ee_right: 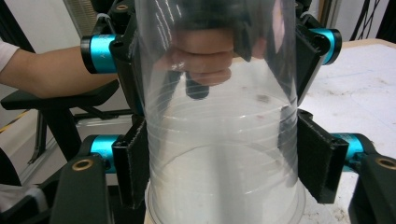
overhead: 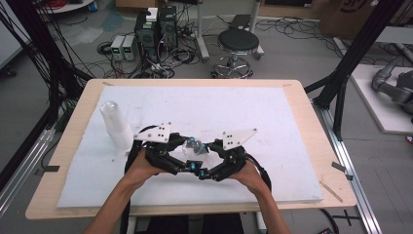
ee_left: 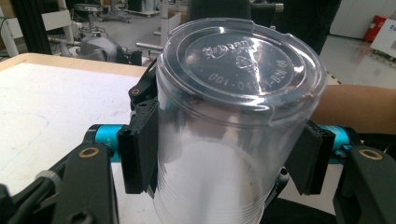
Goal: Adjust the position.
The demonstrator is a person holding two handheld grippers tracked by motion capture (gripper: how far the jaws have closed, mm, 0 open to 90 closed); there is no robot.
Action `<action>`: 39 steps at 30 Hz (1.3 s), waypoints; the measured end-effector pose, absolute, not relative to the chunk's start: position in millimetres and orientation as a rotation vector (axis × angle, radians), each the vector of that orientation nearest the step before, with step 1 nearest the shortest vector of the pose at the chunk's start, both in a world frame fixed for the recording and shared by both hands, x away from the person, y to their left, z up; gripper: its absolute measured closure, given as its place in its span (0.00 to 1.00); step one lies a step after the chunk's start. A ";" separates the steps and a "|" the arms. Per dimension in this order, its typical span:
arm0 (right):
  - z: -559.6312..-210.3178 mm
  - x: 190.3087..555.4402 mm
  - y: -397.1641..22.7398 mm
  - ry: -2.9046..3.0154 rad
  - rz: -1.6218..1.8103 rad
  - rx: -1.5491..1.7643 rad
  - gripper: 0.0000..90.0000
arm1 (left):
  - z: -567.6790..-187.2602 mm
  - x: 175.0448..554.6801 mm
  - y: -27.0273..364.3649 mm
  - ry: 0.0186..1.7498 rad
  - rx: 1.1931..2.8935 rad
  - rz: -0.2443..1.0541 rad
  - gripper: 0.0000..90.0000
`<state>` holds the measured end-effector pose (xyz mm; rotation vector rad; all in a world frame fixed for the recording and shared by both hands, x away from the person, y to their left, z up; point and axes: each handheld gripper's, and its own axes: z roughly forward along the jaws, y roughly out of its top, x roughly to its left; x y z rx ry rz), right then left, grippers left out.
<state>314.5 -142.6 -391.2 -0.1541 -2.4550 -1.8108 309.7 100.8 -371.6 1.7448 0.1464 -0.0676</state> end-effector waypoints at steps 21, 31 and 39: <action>-378.8 315.7 -150.0 -2.559 -1.696 -0.213 0.35 | -353.2 308.6 121.1 0.192 1.868 0.021 0.09; -354.4 320.2 -137.3 -2.849 -1.194 -0.220 0.35 | -325.6 310.5 122.4 0.187 2.240 0.067 0.10; -342.0 320.9 -120.7 -3.007 -0.832 -0.172 0.36 | -330.2 314.7 113.3 0.198 2.408 0.057 0.13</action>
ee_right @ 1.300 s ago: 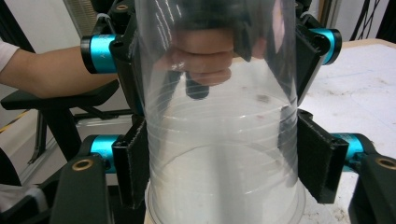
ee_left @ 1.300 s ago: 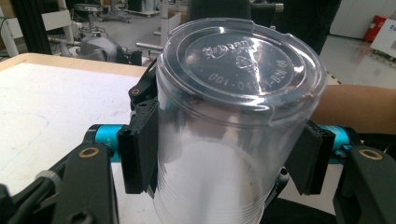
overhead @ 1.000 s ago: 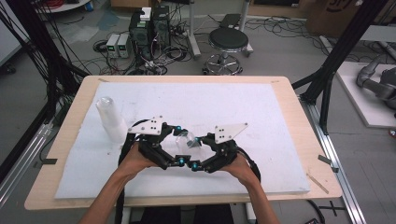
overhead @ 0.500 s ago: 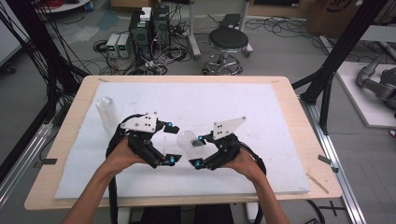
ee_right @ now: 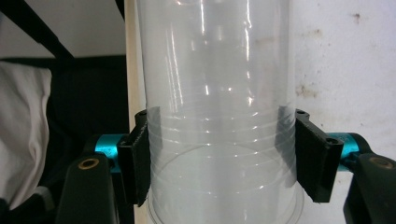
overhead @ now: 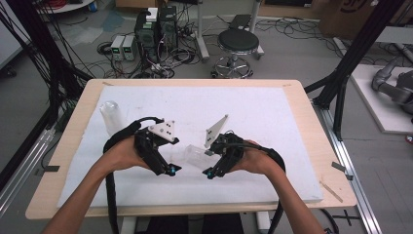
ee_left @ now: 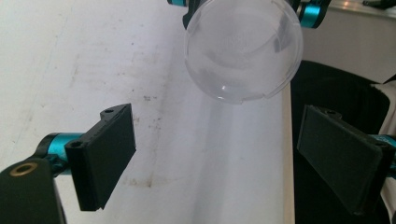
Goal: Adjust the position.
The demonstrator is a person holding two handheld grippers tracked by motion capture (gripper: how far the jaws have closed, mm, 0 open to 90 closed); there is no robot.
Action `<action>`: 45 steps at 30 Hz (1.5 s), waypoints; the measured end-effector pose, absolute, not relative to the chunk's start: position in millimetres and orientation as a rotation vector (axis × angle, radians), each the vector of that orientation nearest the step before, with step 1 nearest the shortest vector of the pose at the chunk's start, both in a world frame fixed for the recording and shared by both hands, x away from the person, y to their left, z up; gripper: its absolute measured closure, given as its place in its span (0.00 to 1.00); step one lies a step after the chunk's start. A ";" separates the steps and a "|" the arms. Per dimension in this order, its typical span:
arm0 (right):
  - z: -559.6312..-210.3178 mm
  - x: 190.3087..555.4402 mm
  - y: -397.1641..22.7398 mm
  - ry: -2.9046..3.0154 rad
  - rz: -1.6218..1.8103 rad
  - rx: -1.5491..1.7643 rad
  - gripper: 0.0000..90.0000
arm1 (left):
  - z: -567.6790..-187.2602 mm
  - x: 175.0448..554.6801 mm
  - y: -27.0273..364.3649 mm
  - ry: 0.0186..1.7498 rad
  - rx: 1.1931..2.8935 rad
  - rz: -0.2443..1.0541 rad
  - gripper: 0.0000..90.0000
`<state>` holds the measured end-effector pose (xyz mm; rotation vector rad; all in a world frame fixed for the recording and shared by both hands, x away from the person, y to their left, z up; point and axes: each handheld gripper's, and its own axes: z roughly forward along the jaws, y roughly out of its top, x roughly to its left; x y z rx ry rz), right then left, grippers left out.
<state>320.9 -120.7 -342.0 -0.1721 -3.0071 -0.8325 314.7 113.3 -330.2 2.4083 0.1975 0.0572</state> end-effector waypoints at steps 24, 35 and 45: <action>-344.5 321.0 -105.6 -3.052 -0.627 -0.120 0.36 | -338.2 321.0 91.9 0.128 2.475 -0.024 0.20; -344.8 320.8 -105.4 -3.048 -0.624 -0.110 0.36 | -342.2 321.2 84.4 0.108 2.471 -0.049 0.29; -347.0 321.0 -103.3 -3.047 -0.606 -0.100 0.36 | -342.3 320.1 82.2 0.096 2.465 -0.060 0.33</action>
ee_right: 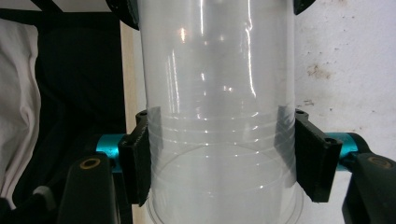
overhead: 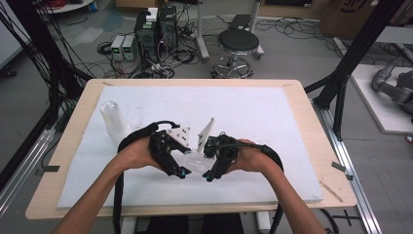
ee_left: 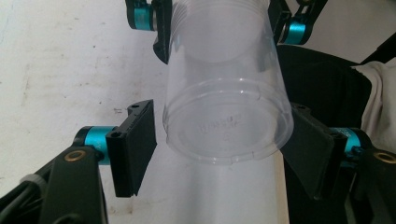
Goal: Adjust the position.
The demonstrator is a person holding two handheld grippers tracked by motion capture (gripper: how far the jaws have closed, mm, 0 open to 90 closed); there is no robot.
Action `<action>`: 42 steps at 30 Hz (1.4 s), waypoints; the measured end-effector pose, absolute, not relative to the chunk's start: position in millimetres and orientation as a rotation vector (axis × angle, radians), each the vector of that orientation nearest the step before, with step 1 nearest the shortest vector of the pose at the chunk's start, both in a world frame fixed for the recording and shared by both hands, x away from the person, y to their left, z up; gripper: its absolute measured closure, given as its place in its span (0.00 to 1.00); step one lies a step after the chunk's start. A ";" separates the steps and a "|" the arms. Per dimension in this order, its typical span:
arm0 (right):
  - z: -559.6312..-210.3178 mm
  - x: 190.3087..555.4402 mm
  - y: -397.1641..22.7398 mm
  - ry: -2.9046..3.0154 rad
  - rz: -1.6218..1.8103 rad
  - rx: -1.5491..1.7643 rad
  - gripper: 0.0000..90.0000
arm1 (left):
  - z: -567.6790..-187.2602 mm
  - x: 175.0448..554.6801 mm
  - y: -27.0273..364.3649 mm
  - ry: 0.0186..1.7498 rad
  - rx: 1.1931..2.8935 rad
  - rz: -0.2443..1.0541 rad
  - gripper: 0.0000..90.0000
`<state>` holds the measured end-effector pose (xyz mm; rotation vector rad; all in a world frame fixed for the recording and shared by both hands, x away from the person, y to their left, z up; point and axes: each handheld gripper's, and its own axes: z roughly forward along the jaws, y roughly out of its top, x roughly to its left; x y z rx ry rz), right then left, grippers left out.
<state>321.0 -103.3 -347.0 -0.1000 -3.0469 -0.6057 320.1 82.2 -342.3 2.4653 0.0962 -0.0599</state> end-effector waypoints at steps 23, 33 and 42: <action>-349.4 321.1 -101.1 -3.055 -0.596 -0.093 0.33 | -341.5 319.3 80.5 0.058 2.451 -0.053 0.46; -349.9 321.1 -103.9 -3.048 -0.724 -0.095 0.15 | -341.7 318.9 82.6 0.045 2.442 -0.050 0.46; -345.1 321.5 -117.9 -2.986 -0.951 -0.106 0.15 | -350.8 319.3 101.1 0.114 2.316 -0.049 0.46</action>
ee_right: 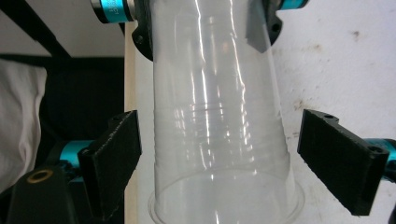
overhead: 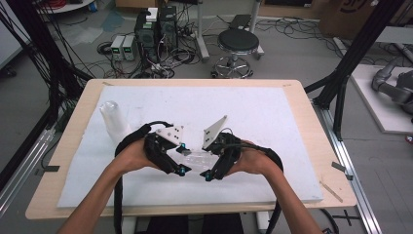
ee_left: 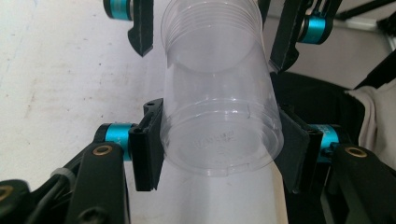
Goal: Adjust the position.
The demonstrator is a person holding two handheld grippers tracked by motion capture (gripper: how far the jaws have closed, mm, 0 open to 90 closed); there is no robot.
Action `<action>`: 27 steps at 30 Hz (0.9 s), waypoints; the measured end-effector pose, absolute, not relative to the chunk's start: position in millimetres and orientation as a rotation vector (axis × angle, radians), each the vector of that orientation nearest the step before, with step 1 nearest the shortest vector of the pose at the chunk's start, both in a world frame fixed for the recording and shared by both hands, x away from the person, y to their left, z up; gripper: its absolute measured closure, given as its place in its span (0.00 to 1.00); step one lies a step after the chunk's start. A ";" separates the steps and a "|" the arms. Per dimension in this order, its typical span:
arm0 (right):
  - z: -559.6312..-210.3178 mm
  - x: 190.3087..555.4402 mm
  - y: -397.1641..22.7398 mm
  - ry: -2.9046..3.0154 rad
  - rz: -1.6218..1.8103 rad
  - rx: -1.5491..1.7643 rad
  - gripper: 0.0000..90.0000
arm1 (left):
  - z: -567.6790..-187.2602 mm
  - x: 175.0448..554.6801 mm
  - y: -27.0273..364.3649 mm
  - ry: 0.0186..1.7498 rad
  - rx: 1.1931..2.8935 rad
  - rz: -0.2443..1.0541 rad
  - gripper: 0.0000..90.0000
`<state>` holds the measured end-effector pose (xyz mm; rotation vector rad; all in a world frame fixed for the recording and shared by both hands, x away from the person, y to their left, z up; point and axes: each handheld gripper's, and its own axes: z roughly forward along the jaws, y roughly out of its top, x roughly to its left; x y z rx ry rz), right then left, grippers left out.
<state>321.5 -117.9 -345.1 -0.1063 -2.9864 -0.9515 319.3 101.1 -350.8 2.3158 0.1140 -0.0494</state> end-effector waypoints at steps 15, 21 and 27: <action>-336.3 319.5 -157.2 -2.771 -1.490 -0.211 0.15 | -382.3 313.6 136.9 0.213 1.956 -0.009 0.46; -339.9 316.2 -173.5 -2.680 -1.643 -0.263 0.15 | -386.9 311.7 146.6 0.214 1.783 0.045 0.46; -348.1 314.8 -182.9 -2.624 -1.733 -0.289 0.15 | -386.6 310.2 144.4 0.197 1.751 0.054 0.46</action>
